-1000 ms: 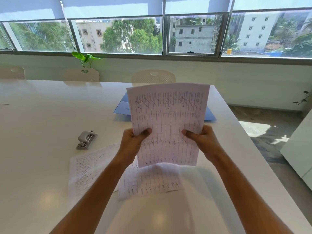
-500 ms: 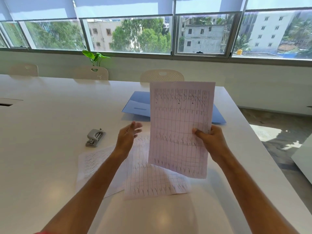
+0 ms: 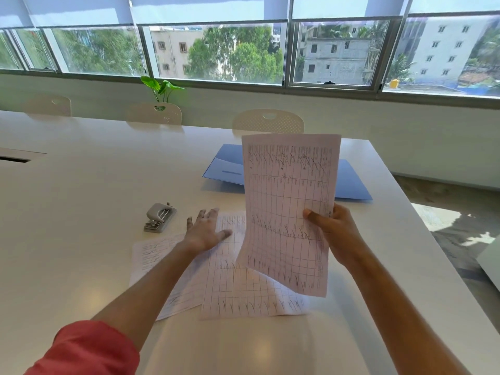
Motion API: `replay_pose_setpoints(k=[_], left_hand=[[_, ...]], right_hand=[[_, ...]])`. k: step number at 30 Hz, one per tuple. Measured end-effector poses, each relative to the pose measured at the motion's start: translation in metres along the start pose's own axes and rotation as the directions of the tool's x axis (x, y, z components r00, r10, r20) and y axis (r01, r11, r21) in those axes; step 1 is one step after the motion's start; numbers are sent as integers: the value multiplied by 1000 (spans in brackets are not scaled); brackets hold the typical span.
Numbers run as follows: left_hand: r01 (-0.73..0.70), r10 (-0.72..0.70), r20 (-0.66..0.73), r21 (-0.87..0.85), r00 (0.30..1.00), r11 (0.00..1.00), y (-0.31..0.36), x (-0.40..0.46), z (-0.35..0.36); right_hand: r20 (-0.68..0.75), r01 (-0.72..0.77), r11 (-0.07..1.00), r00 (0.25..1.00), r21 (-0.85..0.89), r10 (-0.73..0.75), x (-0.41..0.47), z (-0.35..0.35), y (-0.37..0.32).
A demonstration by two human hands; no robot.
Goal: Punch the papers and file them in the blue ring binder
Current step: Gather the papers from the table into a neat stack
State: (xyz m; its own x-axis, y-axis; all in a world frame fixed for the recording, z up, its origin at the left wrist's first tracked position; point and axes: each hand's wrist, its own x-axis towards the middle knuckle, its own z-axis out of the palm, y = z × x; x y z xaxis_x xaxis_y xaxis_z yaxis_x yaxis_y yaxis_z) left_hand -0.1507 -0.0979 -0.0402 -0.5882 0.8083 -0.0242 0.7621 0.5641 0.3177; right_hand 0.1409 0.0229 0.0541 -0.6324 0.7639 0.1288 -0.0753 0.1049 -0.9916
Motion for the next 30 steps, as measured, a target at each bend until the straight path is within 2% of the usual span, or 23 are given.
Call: replay_pose_setpoints(k=[4, 9, 15, 19, 22, 25, 27, 30], left_hand=[[-14, 14, -2, 43, 1000, 999, -1, -1, 5], [-31, 38, -105, 63, 994, 998, 1, -4, 6], [-132, 86, -358, -106, 930, 986, 16, -11, 2], [-174, 28, -426, -309, 904, 935, 26, -18, -1], [-144, -126, -411, -564, 903, 813, 29, -15, -3], [-69, -249, -253, -817, 935, 572, 35, -18, -8], [-23, -253, -137, -912, 958, 409, 38, -22, -11], [27, -179, -21, -966, 984, 259, 43, -28, -21]], right_hand=[[-13, -23, 1000, 1000, -20, 23, 2, 2, 5], [-48, -49, 998, 998, -38, 47, 5, 2, 14], [-51, -100, 990, 994, -99, 95, 5, 3, 27], [-41, -151, 983, 988, -99, 148, 3, 3, 37], [-32, -180, 978, 984, -107, 178, 2, 4, 43], [-26, -197, 976, 980, -91, 196, 0, 4, 46], [-22, -204, 975, 979, -87, 202, -1, 4, 48], [2, -204, 976, 979, -71, 205, 0, 7, 48]])
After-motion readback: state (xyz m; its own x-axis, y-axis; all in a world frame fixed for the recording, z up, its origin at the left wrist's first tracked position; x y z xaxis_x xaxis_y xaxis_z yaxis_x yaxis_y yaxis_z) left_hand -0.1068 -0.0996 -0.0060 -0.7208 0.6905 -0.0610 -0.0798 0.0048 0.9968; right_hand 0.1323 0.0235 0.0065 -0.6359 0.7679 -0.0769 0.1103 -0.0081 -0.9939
